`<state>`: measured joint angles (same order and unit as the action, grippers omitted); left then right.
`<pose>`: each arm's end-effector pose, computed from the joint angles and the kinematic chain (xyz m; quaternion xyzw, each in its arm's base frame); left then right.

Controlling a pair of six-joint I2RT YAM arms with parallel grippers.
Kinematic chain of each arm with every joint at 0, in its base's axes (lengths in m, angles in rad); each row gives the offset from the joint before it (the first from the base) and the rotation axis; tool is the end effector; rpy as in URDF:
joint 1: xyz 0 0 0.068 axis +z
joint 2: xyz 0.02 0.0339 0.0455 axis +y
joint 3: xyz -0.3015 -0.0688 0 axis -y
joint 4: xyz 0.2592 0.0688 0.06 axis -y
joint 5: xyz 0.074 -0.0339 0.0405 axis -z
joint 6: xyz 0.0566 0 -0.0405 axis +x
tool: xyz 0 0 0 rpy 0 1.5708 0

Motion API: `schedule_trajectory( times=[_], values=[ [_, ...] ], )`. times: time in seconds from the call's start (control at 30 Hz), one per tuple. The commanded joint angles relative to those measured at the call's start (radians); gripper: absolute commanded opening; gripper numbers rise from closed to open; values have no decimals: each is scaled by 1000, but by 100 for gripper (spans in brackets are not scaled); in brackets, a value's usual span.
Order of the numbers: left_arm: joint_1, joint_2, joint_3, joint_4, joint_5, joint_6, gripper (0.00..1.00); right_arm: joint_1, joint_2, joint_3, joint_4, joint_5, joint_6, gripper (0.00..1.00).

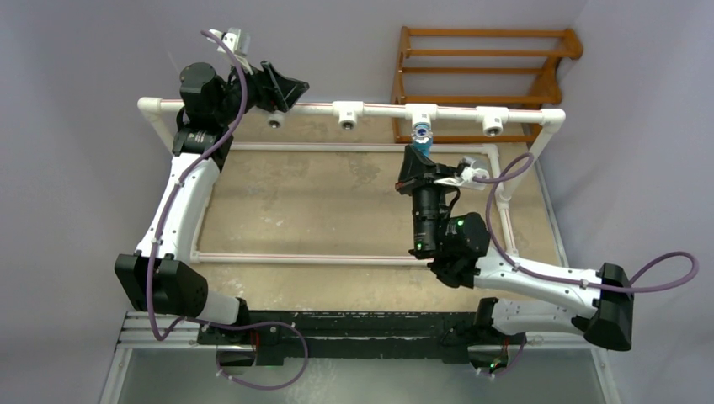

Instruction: Install the water faucets

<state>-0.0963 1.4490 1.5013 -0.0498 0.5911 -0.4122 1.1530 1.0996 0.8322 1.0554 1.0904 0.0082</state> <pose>0.3554 -0.0660 0.4865 0.0974 0.6996 -0.3694 0.6038 0.1350 0.1804 0.4425 0.2263 0.5338 0.2681 0.7694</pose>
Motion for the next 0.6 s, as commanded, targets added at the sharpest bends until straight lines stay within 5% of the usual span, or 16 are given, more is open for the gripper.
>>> schedule_trajectory(
  times=[0.0,0.57],
  values=[
    [24,86,-62,-234,-22,-22,73,1,-64,21,79,98,-73,0],
    [24,91,-62,-234,-22,-22,73,1,-173,-47,58,142,-125,0]
  ],
)
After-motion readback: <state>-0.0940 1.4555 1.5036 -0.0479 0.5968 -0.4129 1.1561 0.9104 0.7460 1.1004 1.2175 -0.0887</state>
